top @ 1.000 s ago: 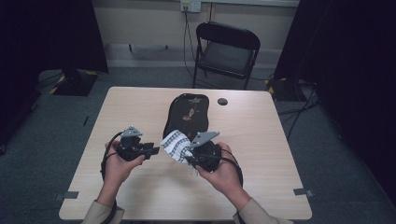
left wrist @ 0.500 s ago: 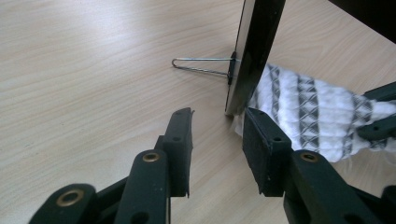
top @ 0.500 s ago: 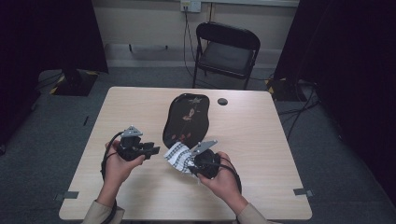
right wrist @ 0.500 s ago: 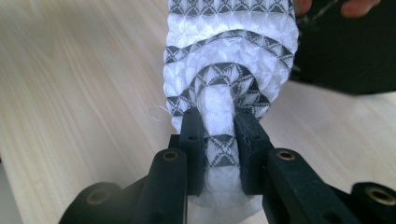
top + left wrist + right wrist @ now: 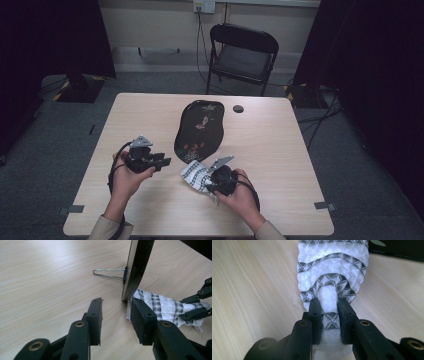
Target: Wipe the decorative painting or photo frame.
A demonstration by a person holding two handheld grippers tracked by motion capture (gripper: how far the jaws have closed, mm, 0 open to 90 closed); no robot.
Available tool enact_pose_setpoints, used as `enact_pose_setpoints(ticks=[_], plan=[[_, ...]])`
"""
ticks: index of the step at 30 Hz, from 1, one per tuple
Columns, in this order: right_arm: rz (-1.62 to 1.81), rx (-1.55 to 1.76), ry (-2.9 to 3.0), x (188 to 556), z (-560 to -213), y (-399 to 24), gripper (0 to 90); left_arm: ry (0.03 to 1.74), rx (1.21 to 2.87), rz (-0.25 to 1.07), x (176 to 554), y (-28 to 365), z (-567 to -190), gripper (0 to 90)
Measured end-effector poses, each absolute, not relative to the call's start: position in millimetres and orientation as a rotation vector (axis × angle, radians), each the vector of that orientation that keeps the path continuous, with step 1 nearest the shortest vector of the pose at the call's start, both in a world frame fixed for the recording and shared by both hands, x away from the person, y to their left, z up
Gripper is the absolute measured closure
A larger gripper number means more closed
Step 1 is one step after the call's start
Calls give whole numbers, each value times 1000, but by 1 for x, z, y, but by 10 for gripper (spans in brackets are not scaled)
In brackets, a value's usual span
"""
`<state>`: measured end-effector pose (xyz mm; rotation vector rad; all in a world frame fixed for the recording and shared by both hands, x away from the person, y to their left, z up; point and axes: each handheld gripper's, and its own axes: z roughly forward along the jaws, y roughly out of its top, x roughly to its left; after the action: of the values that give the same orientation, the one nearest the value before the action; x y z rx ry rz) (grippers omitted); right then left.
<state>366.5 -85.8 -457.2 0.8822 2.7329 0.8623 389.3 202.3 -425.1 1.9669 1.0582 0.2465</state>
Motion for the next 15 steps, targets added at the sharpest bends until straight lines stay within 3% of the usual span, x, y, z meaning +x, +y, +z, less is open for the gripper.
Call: enact_pose_setpoints(ticks=[15], plan=[[906, 694, 2817, 353, -454, -59, 757, 1079, 1955, 265, 385, 207, -426, 583]])
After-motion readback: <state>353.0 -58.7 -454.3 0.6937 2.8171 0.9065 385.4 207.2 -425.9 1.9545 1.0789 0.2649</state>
